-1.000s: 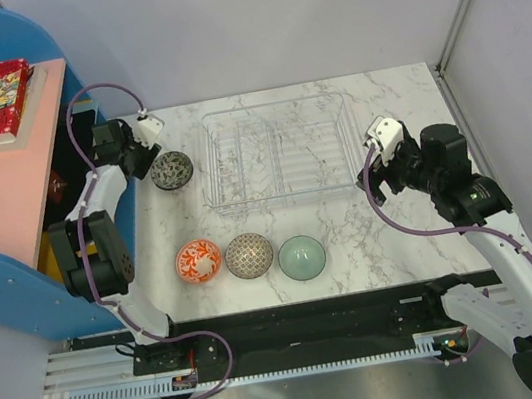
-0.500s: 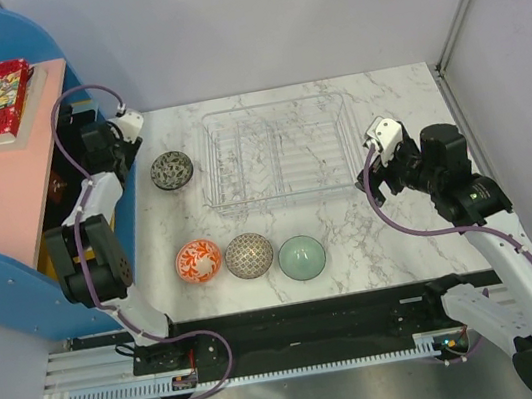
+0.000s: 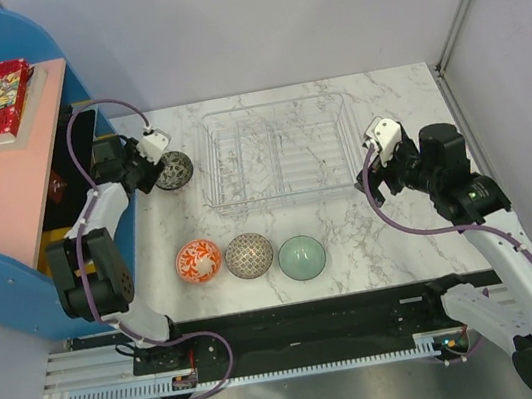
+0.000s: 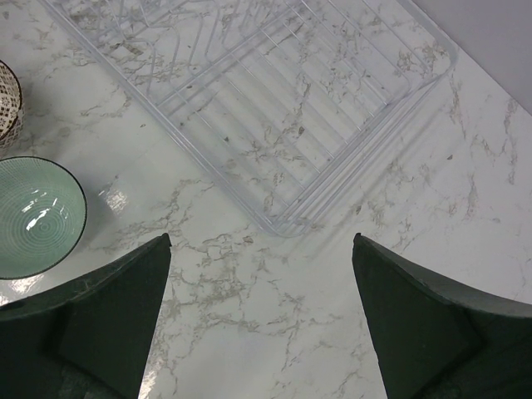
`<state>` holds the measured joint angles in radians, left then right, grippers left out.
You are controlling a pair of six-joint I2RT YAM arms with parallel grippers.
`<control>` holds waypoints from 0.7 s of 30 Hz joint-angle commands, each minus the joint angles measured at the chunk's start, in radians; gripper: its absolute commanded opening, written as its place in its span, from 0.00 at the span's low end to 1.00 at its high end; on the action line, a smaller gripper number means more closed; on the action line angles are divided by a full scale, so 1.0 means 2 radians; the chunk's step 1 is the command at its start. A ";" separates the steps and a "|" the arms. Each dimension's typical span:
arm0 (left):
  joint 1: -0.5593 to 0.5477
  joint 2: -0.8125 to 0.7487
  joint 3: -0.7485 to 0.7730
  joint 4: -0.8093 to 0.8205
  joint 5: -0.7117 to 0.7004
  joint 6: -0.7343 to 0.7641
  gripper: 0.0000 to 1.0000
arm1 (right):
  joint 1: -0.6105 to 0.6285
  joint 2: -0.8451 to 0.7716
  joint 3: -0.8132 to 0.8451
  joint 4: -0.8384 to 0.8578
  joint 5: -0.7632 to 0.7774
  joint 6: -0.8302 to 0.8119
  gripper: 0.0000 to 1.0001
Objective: Load the bowls into the dish rack
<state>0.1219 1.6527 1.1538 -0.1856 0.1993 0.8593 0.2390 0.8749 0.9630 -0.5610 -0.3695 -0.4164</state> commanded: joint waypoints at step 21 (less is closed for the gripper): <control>-0.041 0.122 0.100 -0.001 -0.012 -0.001 0.52 | 0.002 0.008 0.006 -0.006 -0.022 -0.013 0.98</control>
<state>0.0486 1.8977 1.3151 -0.2066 0.1844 0.8623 0.2390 0.8894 0.9630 -0.5838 -0.3889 -0.4255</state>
